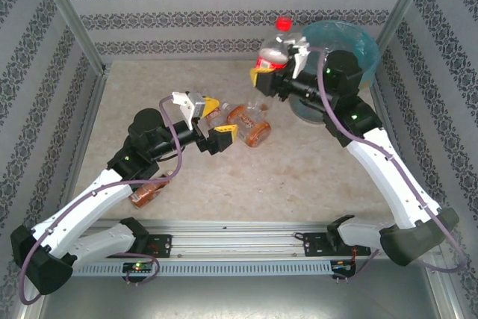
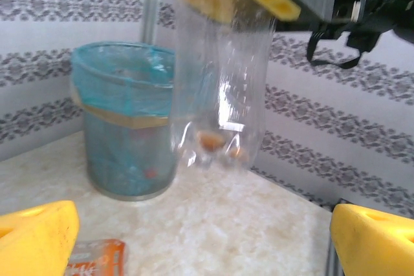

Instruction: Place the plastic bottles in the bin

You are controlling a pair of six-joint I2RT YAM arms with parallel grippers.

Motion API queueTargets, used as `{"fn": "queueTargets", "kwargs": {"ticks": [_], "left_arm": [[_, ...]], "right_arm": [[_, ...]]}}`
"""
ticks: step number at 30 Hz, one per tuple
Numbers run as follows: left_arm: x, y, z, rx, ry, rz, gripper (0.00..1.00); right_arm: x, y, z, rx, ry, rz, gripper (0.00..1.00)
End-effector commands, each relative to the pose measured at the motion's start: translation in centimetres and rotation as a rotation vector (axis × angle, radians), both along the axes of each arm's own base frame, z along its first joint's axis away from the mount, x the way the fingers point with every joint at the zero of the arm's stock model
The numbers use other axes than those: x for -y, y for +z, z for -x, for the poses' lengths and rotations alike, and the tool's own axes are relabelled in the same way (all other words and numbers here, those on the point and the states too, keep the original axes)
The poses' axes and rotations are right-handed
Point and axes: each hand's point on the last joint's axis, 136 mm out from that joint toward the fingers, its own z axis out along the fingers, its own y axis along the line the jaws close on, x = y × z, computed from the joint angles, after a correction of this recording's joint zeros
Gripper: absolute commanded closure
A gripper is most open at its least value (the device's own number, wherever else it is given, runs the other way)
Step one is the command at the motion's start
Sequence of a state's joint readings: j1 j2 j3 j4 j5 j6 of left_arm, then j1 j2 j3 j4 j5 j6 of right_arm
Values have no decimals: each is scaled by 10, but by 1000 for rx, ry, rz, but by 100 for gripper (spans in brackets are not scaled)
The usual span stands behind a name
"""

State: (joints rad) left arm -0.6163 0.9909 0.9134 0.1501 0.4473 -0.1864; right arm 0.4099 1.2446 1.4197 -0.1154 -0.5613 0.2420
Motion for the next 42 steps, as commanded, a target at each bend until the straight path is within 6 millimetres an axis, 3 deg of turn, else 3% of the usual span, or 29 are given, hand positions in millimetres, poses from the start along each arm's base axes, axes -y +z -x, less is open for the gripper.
{"fn": "queueTargets", "kwargs": {"ticks": [1,6,14,19,23,29,32,37,42], "left_arm": [[-9,-8,-7,8,78,-51,0],[-10,-14,-13,1,102,-80,0],[-7,-25,-18,-19,103,-94,0],[-8,-30,-21,-27,120,-90,0],[-9,-33,-22,-32,126,-102,0],[-11,-38,-22,-40,135,-113,0],[-11,-41,-22,-50,132,-120,0],[-14,-43,-21,-49,147,-127,0],[-13,-47,-24,-57,154,-128,0]], "right_arm": [[29,18,-21,-2,-122,-56,55],[71,24,-45,30,-290,-39,55],[145,45,-93,168,-658,145,56],[184,36,-132,194,-860,246,56],[206,11,-162,186,-972,353,56],[249,-47,-201,99,-1088,479,55],[270,-71,-211,42,-1114,505,55],[302,-92,-217,-20,-1171,532,54],[320,-132,-232,-103,-1166,558,54]]}}
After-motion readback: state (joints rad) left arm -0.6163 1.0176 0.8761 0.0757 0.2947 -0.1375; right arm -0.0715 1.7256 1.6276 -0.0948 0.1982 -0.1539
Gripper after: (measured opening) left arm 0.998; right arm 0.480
